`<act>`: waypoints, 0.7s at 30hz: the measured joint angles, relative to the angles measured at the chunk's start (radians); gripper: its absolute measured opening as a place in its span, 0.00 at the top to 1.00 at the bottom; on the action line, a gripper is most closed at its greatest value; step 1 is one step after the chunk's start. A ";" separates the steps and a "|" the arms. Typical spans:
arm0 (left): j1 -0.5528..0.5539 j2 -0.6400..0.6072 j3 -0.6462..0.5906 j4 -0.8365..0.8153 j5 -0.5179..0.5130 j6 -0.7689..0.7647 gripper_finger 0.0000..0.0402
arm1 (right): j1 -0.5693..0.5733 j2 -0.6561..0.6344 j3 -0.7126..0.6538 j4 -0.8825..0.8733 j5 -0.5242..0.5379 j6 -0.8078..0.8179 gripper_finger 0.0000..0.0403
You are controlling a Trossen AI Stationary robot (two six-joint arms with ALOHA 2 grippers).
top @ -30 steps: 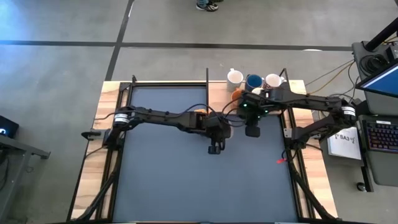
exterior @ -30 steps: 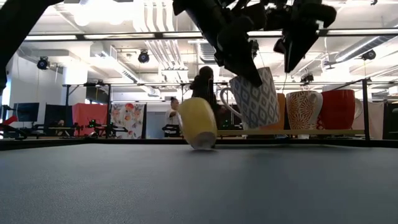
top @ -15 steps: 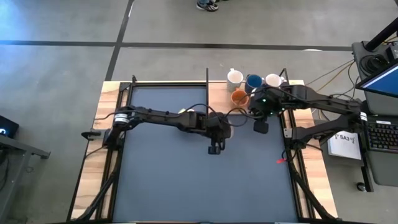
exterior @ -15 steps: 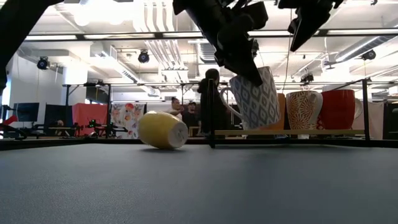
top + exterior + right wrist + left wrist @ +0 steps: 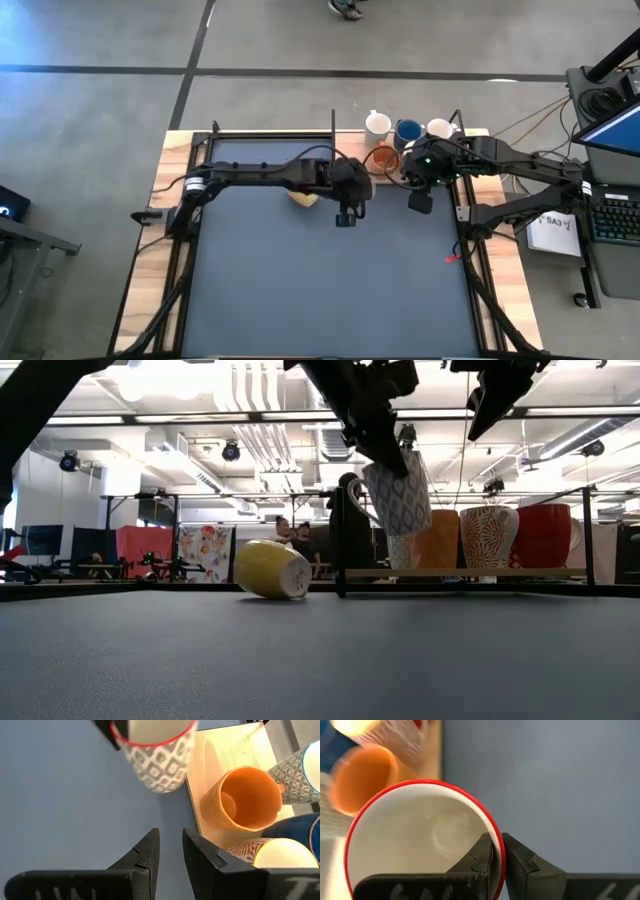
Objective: Place coffee mugs
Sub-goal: Put the gray patterned mug on the shelf
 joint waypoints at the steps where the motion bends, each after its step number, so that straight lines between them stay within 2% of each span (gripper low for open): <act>1: 0.003 0.000 0.012 -0.005 -0.003 0.037 0.97 | 0.000 0.000 0.000 0.000 0.000 0.000 0.82; 9: 0.034 0.000 0.079 -0.075 -0.012 0.353 0.97 | 0.000 0.000 0.000 -0.001 0.000 0.001 0.81; 16: 0.104 0.000 0.115 -0.156 -0.004 0.599 0.97 | 0.000 0.000 0.000 -0.001 0.000 0.003 0.81; 21: 0.163 0.000 0.113 -0.193 0.064 0.710 0.97 | 0.000 0.000 0.000 -0.001 0.000 0.009 0.81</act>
